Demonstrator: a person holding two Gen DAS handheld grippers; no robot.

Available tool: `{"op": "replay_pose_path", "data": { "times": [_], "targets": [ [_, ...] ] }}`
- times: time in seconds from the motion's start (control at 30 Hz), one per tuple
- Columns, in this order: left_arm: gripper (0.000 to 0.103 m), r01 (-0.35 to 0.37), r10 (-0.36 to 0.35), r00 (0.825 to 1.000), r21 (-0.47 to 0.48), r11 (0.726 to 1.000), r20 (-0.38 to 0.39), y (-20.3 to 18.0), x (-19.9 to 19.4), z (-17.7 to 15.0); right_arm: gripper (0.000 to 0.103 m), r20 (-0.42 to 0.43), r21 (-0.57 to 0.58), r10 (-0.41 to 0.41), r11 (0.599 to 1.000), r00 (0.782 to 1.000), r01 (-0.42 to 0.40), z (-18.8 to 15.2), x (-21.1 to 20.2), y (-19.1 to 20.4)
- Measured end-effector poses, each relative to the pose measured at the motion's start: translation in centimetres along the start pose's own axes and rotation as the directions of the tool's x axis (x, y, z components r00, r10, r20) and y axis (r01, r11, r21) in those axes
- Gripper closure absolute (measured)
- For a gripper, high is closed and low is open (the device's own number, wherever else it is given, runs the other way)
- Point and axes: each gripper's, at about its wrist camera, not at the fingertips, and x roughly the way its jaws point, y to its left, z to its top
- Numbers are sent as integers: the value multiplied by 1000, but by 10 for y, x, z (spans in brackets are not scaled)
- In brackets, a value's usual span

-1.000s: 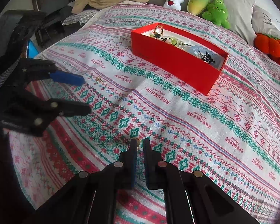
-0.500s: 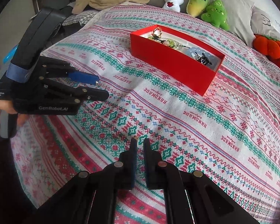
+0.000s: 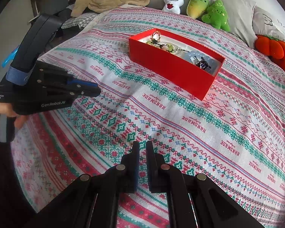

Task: Organize jewelry
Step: 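Close the right tool on another small gold earring while the left tool holds its earring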

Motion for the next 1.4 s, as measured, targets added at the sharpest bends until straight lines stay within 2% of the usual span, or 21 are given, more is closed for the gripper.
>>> {"op": "replay_pose_path", "data": {
  "times": [0.23,0.57,0.7,0.73,0.77,0.83,0.87,0.9,1.07,1.17,1.4],
  "targets": [
    [97,32,-32,999,-8,999,23,3,-16,1,96,21,18,-6,1000,1000,5,7,-5,-5],
    [98,82,-80,992,-23,996,99,1,-42,23,96,80,71,-26,997,996,20,26,-22,-23],
    [98,101,-99,991,-14,995,89,-4,-41,23,94,30,56,78,995,996,-80,27,-18,-17],
    [98,103,-102,991,-11,995,84,-5,-40,22,91,17,39,95,995,995,-96,25,-16,-13],
    [98,105,-104,991,-7,994,79,-6,-39,20,80,2,14,105,994,994,-105,22,-13,-7],
    [98,104,-104,992,2,995,67,-8,-37,17,63,-18,-29,94,995,995,-95,15,-7,4],
    [98,105,-105,993,5,994,61,-9,-36,15,45,-26,-41,86,995,996,-87,11,-4,8],
    [98,105,-105,993,8,994,56,-9,-35,13,39,-29,-46,84,995,996,-85,8,-2,10],
    [98,103,-104,993,16,995,47,-10,-35,8,41,-65,-27,82,996,994,-84,2,15,10],
    [98,105,-106,993,17,994,45,-9,-36,7,57,-85,21,103,995,991,-102,2,26,4],
    [98,104,-105,994,18,994,42,-9,-36,6,89,-84,49,110,993,990,-106,1,30,0]
  ]
}}
